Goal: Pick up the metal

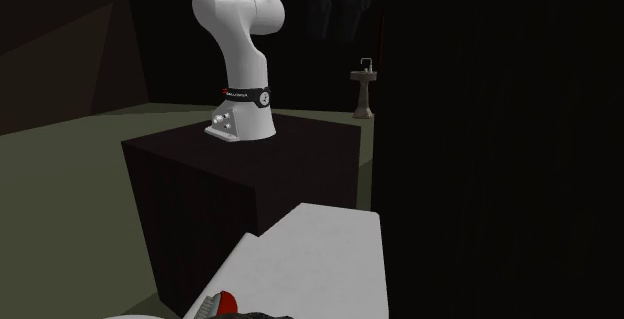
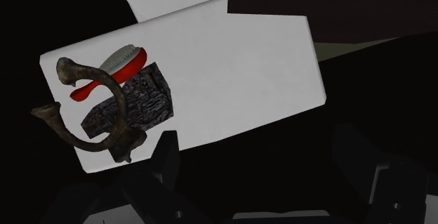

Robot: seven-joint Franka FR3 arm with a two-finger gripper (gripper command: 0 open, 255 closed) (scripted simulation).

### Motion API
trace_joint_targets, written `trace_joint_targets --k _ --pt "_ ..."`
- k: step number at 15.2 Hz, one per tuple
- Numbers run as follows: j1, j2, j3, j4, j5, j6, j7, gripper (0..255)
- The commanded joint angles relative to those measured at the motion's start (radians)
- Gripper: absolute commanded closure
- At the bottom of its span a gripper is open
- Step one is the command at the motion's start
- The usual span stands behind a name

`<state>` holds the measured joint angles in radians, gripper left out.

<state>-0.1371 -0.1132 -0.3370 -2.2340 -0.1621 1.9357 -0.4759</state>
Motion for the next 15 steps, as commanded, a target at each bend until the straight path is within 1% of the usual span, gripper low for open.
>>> trace_joint_targets --k 1,5,9,12,15 --pt "-0.009 0.045 -0.014 0.002 0.004 0.036 -0.022 0" --pt "-0.036 0.168 -0.045 0.026 0.03 0.134 -0.086 0" --pt "-0.071 0.304 -0.061 0.07 0.072 0.22 -0.154 0" --pt "-0.107 0.409 -0.061 0.118 0.108 0.274 -0.205 0" --pt "-0.155 0.515 -0.045 0.177 0.141 0.319 -0.248 0"
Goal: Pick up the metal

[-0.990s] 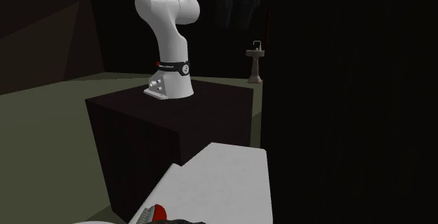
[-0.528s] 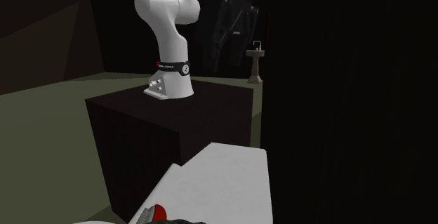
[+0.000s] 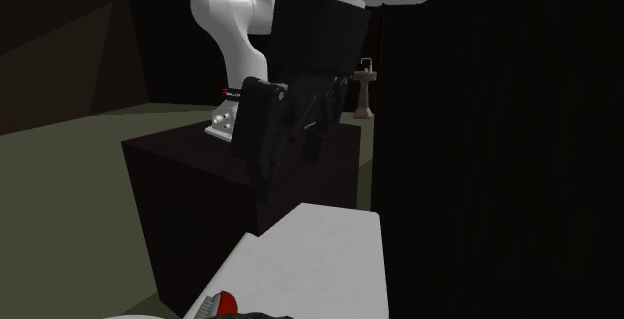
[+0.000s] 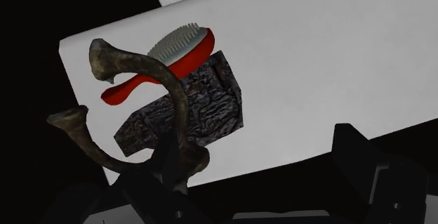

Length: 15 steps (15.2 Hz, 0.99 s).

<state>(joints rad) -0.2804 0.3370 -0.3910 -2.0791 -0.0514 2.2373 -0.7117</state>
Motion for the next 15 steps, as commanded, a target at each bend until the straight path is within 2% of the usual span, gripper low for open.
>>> trace_joint_targets --k 1,8,15 --pt "-0.027 0.101 0.014 0.044 0.041 0.03 -0.026 0" --pt "-0.172 0.345 0.091 0.238 0.065 0.087 -0.082 0" --pt "-0.191 0.426 0.109 0.272 0.076 0.134 -0.083 0"
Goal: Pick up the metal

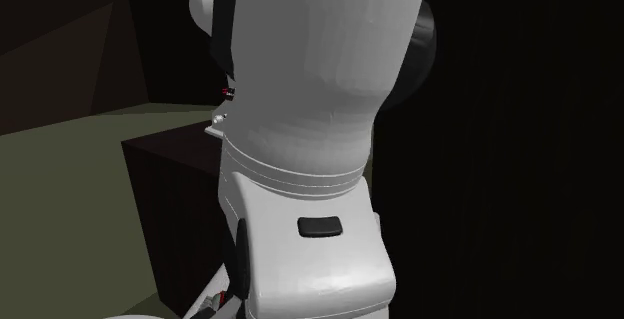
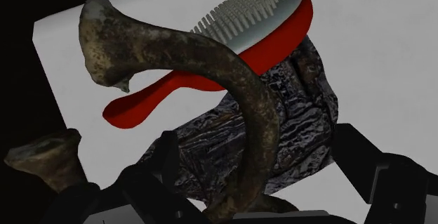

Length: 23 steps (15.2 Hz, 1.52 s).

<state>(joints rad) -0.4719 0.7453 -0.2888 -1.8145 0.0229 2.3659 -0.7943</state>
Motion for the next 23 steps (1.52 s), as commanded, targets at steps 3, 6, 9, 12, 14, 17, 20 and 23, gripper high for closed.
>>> trace_joint_targets --k 3,6,9,12,14,17,20,23 --pt "-0.003 0.036 0.01 0.013 0.005 0.017 0.0 0" --pt "-0.004 0.041 0.011 0.021 0.006 0.014 0.0 255" --pt "-0.002 0.036 0.01 0.013 0.005 0.017 0.001 255" --pt "-0.004 0.04 0.011 0.018 0.006 0.017 0.0 255" --pt "-0.001 0.025 0.008 0.009 0.003 0.01 0.0 255" --pt "0.005 -0.009 0.001 -0.002 -0.002 -0.012 -0.001 255" --pt "0.011 -0.042 -0.006 -0.011 -0.008 -0.036 -0.002 255" --pt "0.016 -0.075 -0.012 -0.019 -0.015 -0.06 -0.002 255"
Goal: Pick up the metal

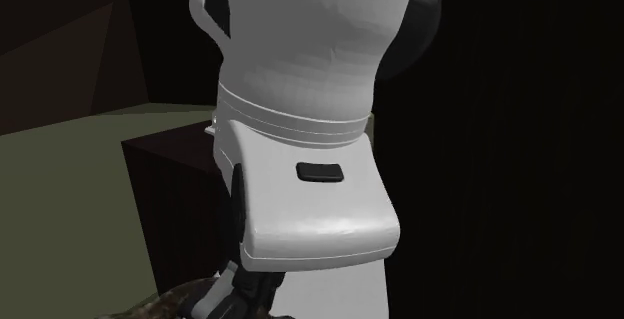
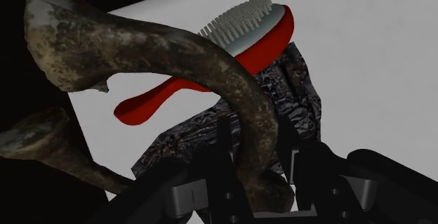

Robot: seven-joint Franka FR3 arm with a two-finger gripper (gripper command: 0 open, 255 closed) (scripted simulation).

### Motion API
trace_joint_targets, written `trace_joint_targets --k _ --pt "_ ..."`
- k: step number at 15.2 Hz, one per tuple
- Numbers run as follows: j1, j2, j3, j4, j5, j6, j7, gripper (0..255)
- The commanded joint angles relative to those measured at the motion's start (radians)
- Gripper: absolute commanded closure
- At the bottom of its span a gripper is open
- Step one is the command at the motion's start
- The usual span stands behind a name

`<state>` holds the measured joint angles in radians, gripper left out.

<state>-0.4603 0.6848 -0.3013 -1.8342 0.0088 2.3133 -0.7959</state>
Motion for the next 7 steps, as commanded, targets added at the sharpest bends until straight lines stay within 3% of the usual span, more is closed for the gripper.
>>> trace_joint_targets --k 1,7 --pt "0.006 -0.025 -0.001 -0.001 -0.003 -0.016 0.0 255" --pt "0.013 -0.067 -0.009 -0.007 -0.012 -0.052 -0.001 255"
